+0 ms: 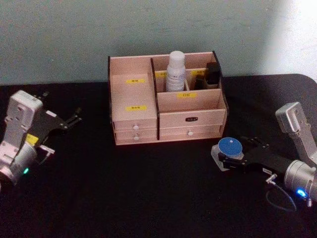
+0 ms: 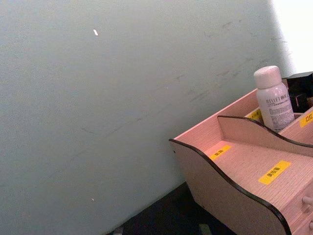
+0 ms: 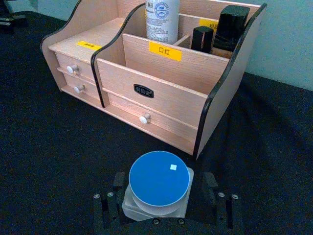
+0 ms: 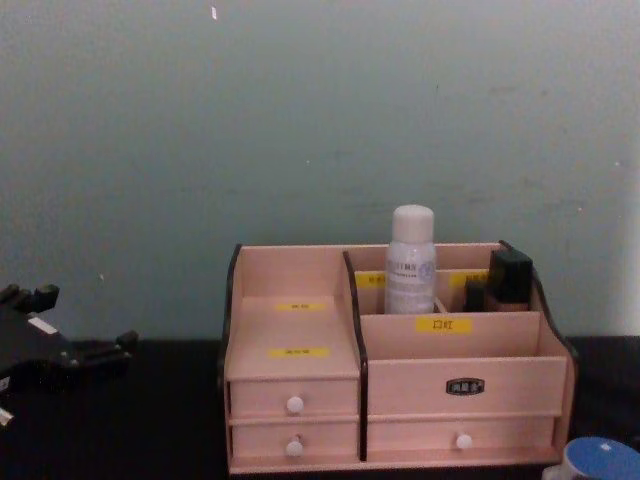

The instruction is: Pick up the facial cleanser and watermelon frost from the table and place them into the tiered storage box.

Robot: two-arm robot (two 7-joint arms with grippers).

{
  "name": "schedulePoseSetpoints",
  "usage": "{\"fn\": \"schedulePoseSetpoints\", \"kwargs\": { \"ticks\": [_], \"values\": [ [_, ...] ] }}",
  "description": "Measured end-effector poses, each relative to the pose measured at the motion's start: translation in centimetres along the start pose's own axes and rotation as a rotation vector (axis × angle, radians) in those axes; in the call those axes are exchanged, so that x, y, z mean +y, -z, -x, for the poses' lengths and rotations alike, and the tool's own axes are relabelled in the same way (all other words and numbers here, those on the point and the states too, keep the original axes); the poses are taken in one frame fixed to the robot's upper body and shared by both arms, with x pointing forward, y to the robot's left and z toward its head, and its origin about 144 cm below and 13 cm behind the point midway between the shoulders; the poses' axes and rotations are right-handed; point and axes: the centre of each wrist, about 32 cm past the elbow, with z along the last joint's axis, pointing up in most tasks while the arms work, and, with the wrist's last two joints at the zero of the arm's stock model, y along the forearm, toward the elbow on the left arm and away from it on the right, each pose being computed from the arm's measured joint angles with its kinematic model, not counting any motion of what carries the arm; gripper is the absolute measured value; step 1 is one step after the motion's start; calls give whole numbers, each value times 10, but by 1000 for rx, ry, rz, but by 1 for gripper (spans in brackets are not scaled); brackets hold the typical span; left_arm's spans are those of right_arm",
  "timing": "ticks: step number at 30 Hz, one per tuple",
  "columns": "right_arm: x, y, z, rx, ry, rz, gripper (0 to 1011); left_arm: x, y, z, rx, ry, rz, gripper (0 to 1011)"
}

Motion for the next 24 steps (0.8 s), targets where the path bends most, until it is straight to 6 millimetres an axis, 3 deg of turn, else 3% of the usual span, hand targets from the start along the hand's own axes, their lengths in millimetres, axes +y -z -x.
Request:
{"fn": "schedulePoseSetpoints", "kwargs": {
  "ticks": [24],
  "values": [
    [0,0,1,6,-1,1,1003,0,0,0,0,0,0,1001]
  ]
}}
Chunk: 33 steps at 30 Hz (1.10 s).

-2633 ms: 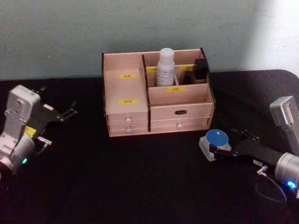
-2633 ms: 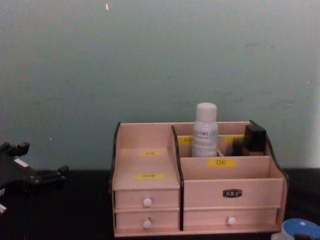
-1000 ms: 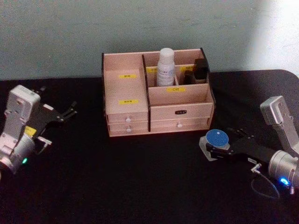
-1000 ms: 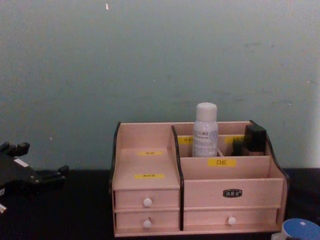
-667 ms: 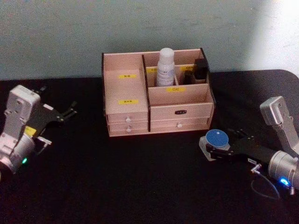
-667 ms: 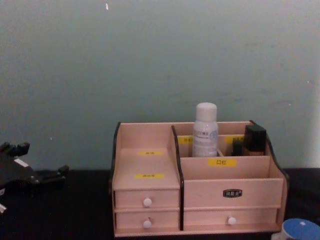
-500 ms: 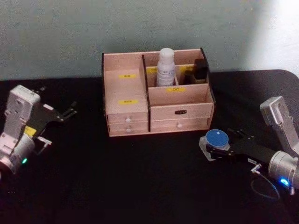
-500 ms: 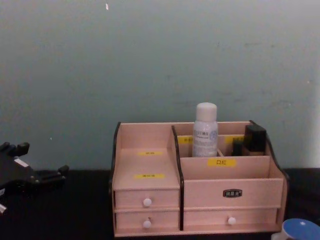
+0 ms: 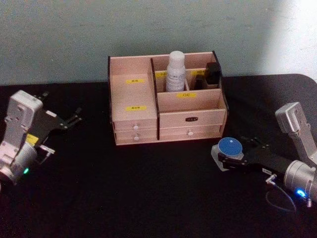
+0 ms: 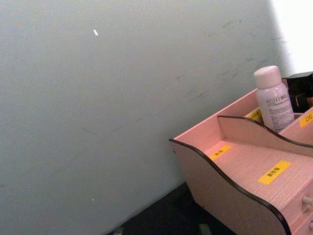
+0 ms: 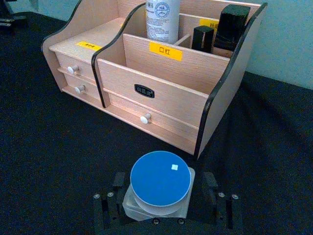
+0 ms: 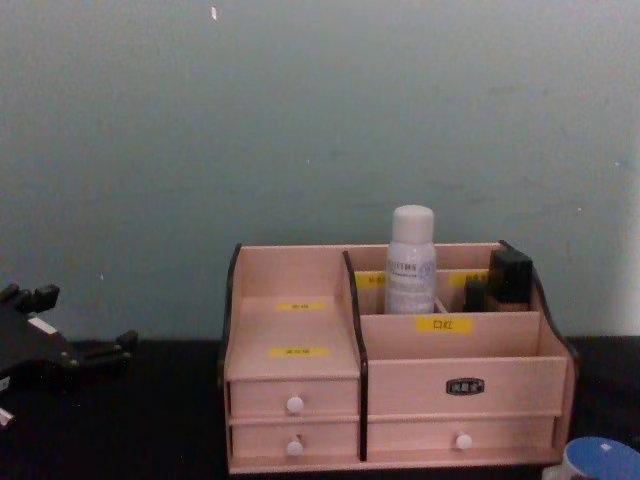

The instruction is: Pick up the facial cleanser and watermelon frost from the table and place them into the tiered storage box.

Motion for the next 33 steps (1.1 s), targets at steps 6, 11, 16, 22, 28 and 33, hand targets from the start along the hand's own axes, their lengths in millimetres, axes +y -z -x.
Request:
{"fn": "schedulePoseSetpoints", "kwargs": {
  "ticks": [6,11,16,22,28,33],
  "values": [
    [0,0,0,0,0,0,1002,0,0,0,0,0,0,1001],
    [0,0,0,0,0,0,1003,0,0,0,0,0,0,1001],
    [0,0,0,0,0,0,1003,0,0,0,0,0,0,1001],
    [0,0,0,0,0,0,995,0,0,0,0,0,0,1001],
    [0,0,0,0,0,0,868,0,0,0,0,0,0,1001],
    [0,0,0,0,0,0,737,0,0,0,0,0,0,1001]
  ]
}}
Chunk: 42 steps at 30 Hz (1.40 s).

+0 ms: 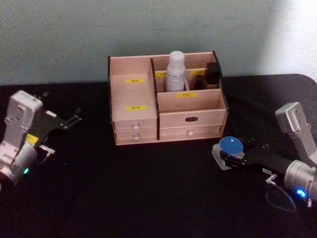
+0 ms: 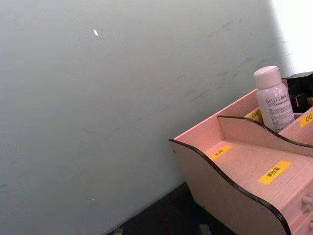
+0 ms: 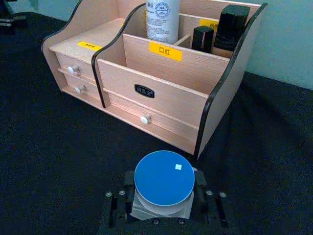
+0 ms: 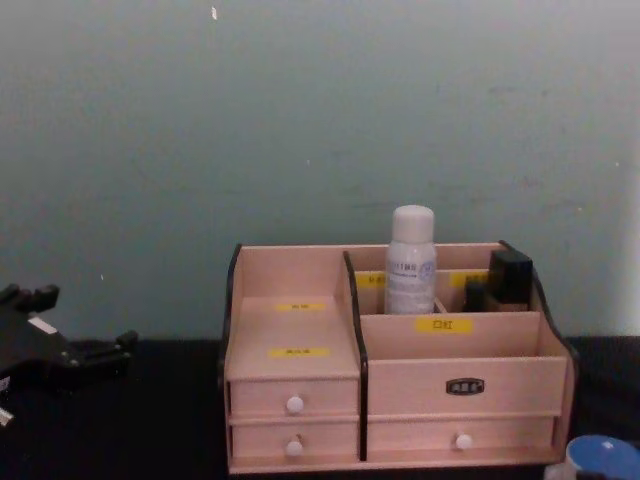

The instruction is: Pick up the facial cleanser and watermelon frost from the table and place them into the tiered storage box.

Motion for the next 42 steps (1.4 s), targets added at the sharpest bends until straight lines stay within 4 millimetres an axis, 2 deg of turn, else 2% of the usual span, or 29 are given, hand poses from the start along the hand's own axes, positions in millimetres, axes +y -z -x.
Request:
{"fn": "schedulePoseSetpoints", "kwargs": {
  "ticks": [27,42],
  "values": [
    [-1,-1,0,-14,-12,-15,723,0,0,0,0,0,0,1001],
    [-3,-21,2,-22,-108,-75,723,0,0,0,0,0,0,1001]
  ]
}}
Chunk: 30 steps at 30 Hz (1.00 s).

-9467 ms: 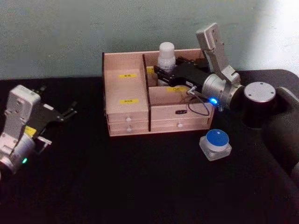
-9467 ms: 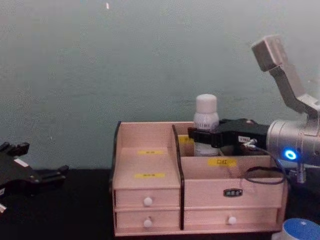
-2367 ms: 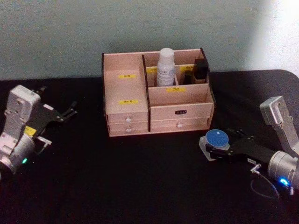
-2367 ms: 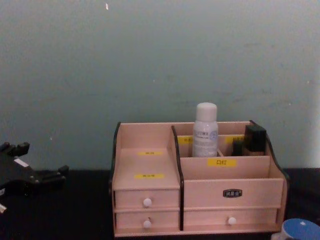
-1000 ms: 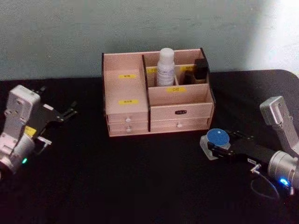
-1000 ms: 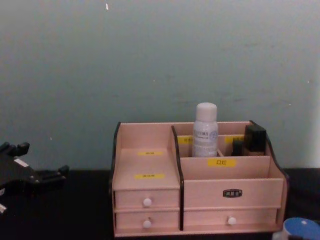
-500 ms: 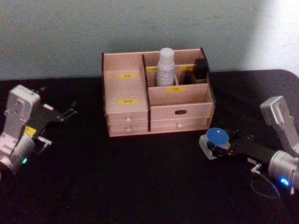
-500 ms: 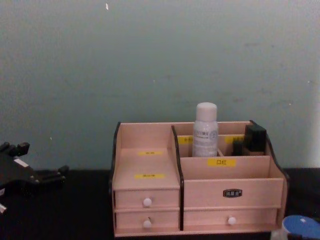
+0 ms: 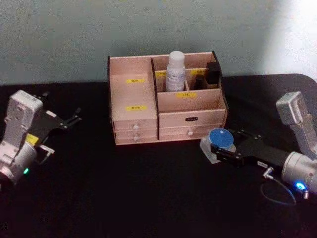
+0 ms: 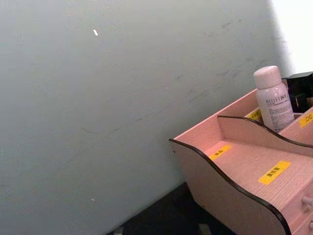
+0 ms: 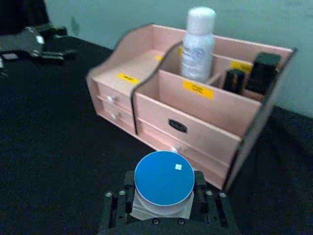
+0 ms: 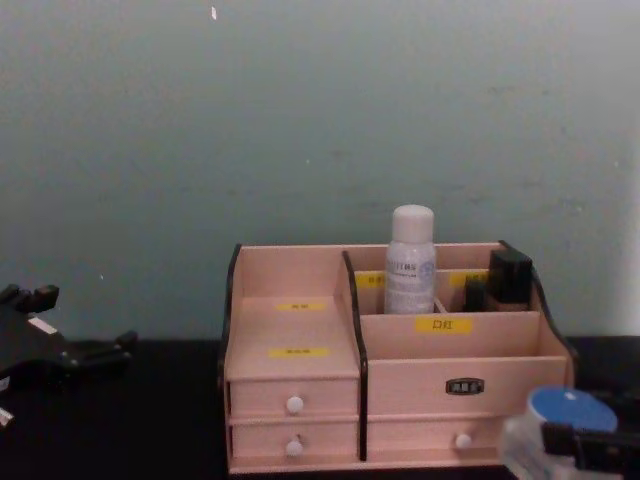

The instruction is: Pick up the facial cleanser and watermelon frost from the table and place them into the tiered storage box.

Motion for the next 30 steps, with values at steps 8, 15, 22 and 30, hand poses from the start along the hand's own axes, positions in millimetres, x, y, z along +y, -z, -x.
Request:
{"fn": "schedulePoseSetpoints", "kwargs": {
  "ticks": [8,15,22,30],
  "values": [
    [14,-20,-1,-23,-71,-24,723,0,0,0,0,0,0,1001],
    [33,-37,-4,-53,-123,-41,723,0,0,0,0,0,0,1001],
    [53,-54,-6,-93,-150,-53,723,0,0,0,0,0,0,1001],
    [79,-71,-7,-133,-176,-59,723,0,0,0,0,0,0,1001]
  ]
}}
